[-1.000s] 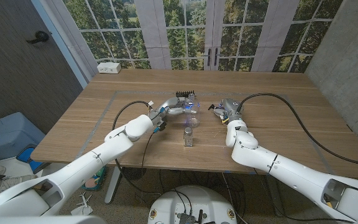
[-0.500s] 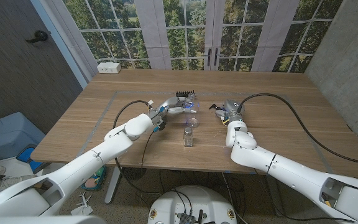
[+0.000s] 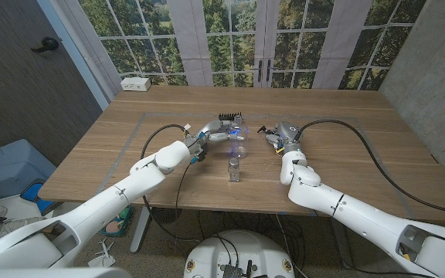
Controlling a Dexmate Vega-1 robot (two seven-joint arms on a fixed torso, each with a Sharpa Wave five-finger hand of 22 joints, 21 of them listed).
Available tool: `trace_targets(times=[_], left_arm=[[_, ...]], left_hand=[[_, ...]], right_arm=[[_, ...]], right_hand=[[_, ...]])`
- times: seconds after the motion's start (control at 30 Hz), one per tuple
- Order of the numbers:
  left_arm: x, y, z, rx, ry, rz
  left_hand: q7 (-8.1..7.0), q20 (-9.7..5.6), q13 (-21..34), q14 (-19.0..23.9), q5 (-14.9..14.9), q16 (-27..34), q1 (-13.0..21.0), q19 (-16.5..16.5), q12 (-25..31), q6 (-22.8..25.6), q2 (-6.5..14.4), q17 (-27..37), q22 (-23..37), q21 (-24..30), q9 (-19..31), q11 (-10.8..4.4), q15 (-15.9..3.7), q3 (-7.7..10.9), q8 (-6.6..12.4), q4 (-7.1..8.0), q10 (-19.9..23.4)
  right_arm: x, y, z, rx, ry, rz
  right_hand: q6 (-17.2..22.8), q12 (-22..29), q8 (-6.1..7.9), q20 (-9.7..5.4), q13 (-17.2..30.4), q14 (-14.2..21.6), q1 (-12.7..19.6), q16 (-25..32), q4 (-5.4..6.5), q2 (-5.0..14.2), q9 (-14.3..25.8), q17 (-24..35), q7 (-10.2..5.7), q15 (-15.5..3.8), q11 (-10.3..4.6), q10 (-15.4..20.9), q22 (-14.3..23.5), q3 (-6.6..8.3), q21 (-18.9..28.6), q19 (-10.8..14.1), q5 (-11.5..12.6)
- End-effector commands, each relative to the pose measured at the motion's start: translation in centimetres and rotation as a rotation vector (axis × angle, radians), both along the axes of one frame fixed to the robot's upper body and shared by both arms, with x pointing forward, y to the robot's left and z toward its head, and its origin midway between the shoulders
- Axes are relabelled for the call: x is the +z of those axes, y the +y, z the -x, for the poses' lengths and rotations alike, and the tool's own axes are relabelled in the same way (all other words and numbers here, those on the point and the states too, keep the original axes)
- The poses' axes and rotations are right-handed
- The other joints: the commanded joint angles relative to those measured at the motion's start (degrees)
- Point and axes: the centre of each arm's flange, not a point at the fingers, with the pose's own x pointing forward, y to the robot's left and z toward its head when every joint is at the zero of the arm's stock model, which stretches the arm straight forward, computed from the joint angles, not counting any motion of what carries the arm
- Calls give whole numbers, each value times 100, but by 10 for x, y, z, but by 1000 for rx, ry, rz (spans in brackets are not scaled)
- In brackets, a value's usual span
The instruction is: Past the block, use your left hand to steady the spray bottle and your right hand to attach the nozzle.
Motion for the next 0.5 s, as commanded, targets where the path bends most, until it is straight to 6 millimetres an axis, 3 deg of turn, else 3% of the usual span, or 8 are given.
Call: trace_targets(times=[0.03,0.5], left_arm=[[2,-1,-2,-4,-2,-5],[5,0,-1,-8,-12,-13]], left_hand=[[66,-34,24,67,30,-37,1016,22,-6,1392,1118,17,16,48,4,-258,-635,11,14,29,298],[59,-30,31,69,31,-46,1029,16,-24,1379,1124,23,15,49,5,-251,-635,-3,2,18,294]], right_arm=[[5,-6,1,58,-80,-129],[16,-13,2,140,-185,-312]], right_hand=[[327,52,35,-19,28,42,353,52,14,274,3,38,-266,-942,3,64,19,-24,34,23,32],[336,67,54,-18,63,67,431,126,18,280,8,104,-208,-939,10,120,27,-88,63,59,40]])
